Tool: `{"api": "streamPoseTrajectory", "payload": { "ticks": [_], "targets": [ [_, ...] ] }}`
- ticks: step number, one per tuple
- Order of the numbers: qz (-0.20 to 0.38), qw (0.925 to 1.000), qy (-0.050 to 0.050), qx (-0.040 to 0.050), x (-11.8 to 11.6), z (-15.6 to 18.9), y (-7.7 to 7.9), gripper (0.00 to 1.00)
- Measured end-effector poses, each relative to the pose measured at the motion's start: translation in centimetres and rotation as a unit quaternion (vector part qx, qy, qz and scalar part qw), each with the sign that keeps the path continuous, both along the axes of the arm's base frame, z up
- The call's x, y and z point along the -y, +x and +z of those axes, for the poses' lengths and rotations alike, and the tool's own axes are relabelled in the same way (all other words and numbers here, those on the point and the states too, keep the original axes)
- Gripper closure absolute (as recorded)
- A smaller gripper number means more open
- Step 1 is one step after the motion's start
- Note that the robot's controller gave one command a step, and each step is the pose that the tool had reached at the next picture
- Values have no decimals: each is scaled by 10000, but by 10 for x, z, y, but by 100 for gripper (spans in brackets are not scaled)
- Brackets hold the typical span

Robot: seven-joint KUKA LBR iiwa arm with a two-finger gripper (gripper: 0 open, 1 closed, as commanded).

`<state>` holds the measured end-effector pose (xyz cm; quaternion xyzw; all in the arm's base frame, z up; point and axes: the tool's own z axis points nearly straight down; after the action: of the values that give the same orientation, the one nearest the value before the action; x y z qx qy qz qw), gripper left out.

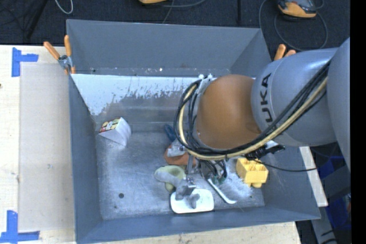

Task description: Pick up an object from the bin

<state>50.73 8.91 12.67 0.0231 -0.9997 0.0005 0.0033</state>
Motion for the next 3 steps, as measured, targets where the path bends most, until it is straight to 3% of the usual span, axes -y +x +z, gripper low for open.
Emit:
{"api": "streamPoseTrajectory", "payload": {
  "ticks": [1, 2, 3],
  "targets": [
    [-618, 9981, 3, 23, 45, -9, -6, 0],
    [-490, 9988, 39, 45, 50, -38, -4, 0],
    [-398, 9992, 28, -85, 49, -37, -10, 100]
  ]
}}
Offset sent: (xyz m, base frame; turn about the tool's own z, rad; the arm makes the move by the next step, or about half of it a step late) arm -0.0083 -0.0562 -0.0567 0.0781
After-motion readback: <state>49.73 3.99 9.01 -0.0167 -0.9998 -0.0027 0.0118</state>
